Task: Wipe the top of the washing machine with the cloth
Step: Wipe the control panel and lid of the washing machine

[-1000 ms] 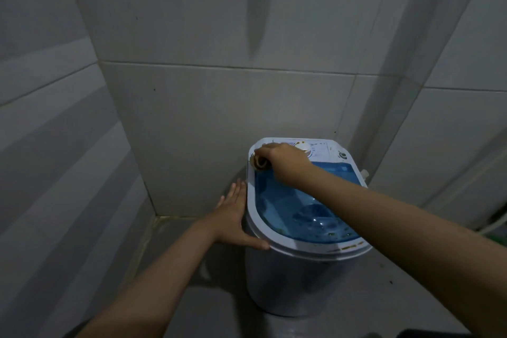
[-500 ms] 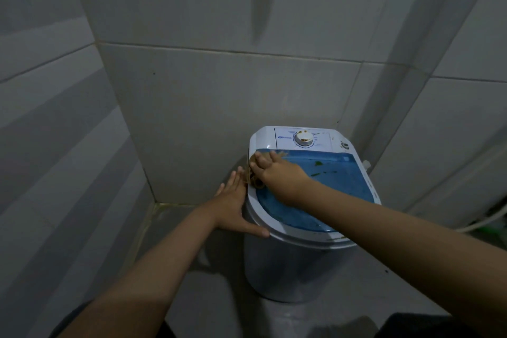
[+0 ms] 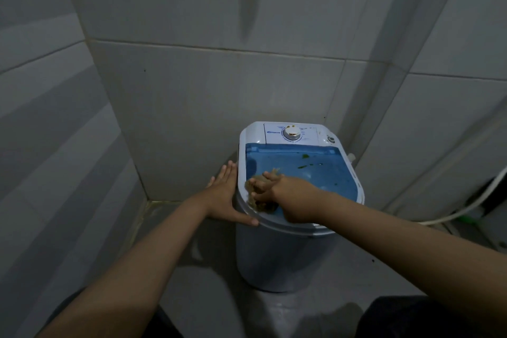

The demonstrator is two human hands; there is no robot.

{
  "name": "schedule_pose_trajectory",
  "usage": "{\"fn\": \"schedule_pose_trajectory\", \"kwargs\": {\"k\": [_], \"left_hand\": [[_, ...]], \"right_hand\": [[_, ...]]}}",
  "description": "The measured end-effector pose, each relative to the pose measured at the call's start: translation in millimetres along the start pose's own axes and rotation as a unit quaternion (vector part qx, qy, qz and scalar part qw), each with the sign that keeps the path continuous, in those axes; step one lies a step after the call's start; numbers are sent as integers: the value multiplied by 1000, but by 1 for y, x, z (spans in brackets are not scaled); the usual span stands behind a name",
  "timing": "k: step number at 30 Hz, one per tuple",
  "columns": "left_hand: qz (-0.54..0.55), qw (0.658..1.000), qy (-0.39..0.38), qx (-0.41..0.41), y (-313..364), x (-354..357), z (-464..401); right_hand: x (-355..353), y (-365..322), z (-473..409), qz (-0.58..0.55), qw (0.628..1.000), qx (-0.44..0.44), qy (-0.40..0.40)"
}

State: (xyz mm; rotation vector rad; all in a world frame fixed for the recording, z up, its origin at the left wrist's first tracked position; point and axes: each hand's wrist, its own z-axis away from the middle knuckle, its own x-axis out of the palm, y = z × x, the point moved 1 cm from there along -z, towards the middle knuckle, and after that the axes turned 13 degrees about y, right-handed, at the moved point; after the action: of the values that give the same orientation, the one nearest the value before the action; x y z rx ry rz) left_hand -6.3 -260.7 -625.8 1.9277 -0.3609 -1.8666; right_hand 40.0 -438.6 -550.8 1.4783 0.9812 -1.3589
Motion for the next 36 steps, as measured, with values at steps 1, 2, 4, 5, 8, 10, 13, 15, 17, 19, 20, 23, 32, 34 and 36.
{"fn": "schedule_pose_trajectory", "kwargs": {"k": [1, 2, 4, 5, 8, 10, 13, 15, 17, 19, 20, 23, 32, 34, 36], "left_hand": [[-1, 1000, 2, -1, 0, 0, 0], [-1, 1000, 3, -2, 0, 0, 0], [-4, 1000, 7, -2, 0, -1, 0], [-6, 1000, 7, -3, 1, -1, 0], [-14, 1000, 4, -6, 2, -2, 1], [-14, 1000, 3, -6, 3, -3, 2], [-13, 1000, -2, -7, 6, -5, 3], [-13, 1000, -2, -5, 8, -7, 4], [-13, 1000, 0, 1, 10, -10, 6], [-12, 1000, 3, 5, 12, -12, 8], [-9, 1000, 8, 8, 13, -13, 9], [10, 1000, 25, 12, 19, -16, 9], [2, 1000, 18, 2, 32, -4, 0], [1, 1000, 24, -5, 26, 2, -19], [6, 1000, 22, -4, 28, -1, -15]], "right_hand": [[0, 1, 1, -10, 1000, 0, 3], [0, 3, 2, -23, 1000, 5, 4], [-1, 5, 3, -44, 999, 11, 2], [-2, 6, 3, -42, 999, 5, -2], [-6, 9, 8, -52, 999, -4, -10], [-7, 13, 14, -60, 998, 4, -21], [-11, 16, 24, -69, 997, 12, -28], [-15, 17, 30, -71, 997, 19, -31], [-19, 21, 35, -70, 996, 30, -41], [-24, 25, 39, -68, 996, 34, -53], [-27, 28, 41, -64, 996, 35, -60], [-41, 38, 48, -62, 991, 59, -105], [-51, 112, 70, -190, 919, 315, 145], [-36, 143, 58, -194, 881, 376, 212], [-23, 156, 49, -188, 858, 411, 244]]}}
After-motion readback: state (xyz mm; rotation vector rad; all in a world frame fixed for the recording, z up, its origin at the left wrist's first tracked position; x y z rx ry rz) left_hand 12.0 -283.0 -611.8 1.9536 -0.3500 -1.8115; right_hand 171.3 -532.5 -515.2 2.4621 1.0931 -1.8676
